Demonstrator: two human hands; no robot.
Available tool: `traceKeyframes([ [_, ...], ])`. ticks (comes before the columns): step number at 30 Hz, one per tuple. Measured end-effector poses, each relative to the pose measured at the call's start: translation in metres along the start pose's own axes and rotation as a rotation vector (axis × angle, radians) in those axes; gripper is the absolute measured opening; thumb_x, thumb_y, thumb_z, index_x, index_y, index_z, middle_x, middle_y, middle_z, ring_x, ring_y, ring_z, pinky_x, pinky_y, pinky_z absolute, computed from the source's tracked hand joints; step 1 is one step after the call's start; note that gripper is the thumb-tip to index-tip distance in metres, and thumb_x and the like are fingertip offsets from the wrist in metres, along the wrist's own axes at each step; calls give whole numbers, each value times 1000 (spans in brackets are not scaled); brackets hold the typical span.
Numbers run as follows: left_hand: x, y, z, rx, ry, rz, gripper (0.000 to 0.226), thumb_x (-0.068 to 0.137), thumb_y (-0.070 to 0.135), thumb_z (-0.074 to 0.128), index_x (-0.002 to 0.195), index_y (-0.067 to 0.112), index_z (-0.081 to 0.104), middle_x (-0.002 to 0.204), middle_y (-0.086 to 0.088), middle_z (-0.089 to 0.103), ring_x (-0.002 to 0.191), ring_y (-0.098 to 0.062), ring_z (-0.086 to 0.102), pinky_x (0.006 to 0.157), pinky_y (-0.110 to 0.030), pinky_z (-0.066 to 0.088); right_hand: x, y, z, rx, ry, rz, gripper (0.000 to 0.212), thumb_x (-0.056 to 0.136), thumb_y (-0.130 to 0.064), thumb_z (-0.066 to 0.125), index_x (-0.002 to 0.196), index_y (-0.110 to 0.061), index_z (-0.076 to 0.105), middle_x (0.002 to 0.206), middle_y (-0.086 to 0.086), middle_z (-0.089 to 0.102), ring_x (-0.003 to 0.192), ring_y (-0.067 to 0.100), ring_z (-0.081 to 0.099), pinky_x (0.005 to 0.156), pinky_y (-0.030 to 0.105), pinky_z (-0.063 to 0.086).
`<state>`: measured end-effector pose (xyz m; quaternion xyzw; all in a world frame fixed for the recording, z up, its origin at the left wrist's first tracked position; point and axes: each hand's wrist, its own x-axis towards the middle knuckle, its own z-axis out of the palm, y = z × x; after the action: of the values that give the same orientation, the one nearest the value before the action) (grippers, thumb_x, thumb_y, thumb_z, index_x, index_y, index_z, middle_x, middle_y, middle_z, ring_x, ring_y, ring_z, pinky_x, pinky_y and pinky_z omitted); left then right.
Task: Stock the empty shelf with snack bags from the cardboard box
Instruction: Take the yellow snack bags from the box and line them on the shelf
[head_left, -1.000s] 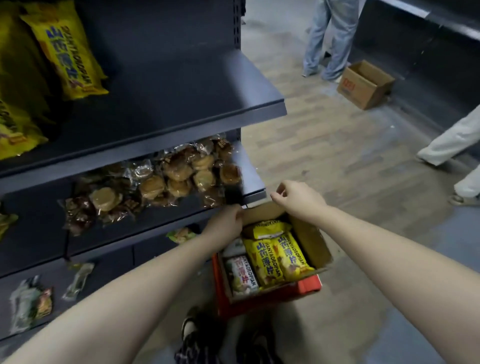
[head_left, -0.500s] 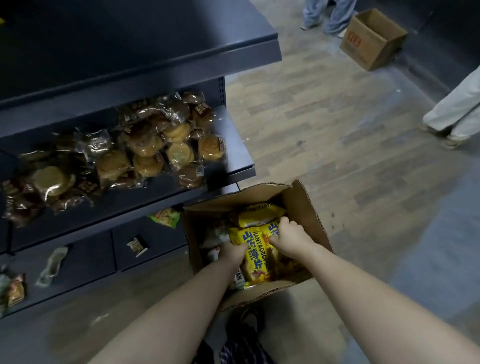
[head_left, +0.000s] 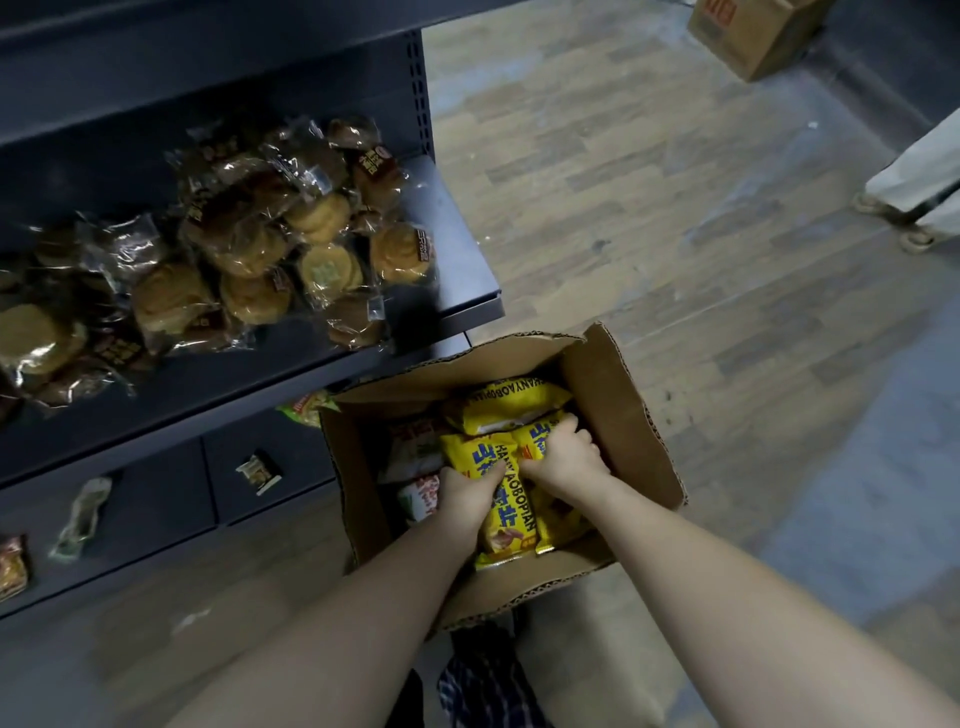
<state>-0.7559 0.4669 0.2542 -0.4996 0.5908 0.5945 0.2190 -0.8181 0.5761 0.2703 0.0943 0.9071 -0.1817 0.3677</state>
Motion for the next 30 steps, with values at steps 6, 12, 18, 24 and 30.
traceKeyframes([
  [6,-15,13,-20,11,-9,-25,36,89,24,64,111,-1,53,95,2,61,92,-21,62,76,-21,38,-7,-2,-13,209,-86,49,65,85,-33,65,129,0,30,121,16,55,109,32,58,83,35,46],
  [12,-50,42,-53,-2,-245,-56,23,89,26,59,98,5,64,88,-14,70,76,-28,66,79,-39,54,-36,1,-52,491,-345,-31,19,82,-21,63,88,-10,49,70,7,50,44,12,46,43,20,33],
  [18,-96,88,-72,-282,-583,21,62,93,59,33,115,10,64,110,-15,70,97,-30,69,88,-44,49,-80,-20,-99,854,-507,-70,60,70,-50,76,118,-15,65,113,7,69,93,24,65,88,39,51],
  [24,-148,147,-63,-251,-205,338,65,85,69,42,126,19,53,128,-7,58,116,-26,57,99,-42,45,-135,-66,-133,1037,-487,-288,63,70,-57,68,117,-16,67,109,10,72,95,24,70,82,36,56],
  [30,-228,196,-92,-185,85,868,39,95,47,42,120,21,58,119,3,60,114,-18,54,102,-33,40,-176,-115,-168,1241,-314,-563,59,75,-49,65,124,-16,61,115,13,70,106,31,66,93,45,53],
])
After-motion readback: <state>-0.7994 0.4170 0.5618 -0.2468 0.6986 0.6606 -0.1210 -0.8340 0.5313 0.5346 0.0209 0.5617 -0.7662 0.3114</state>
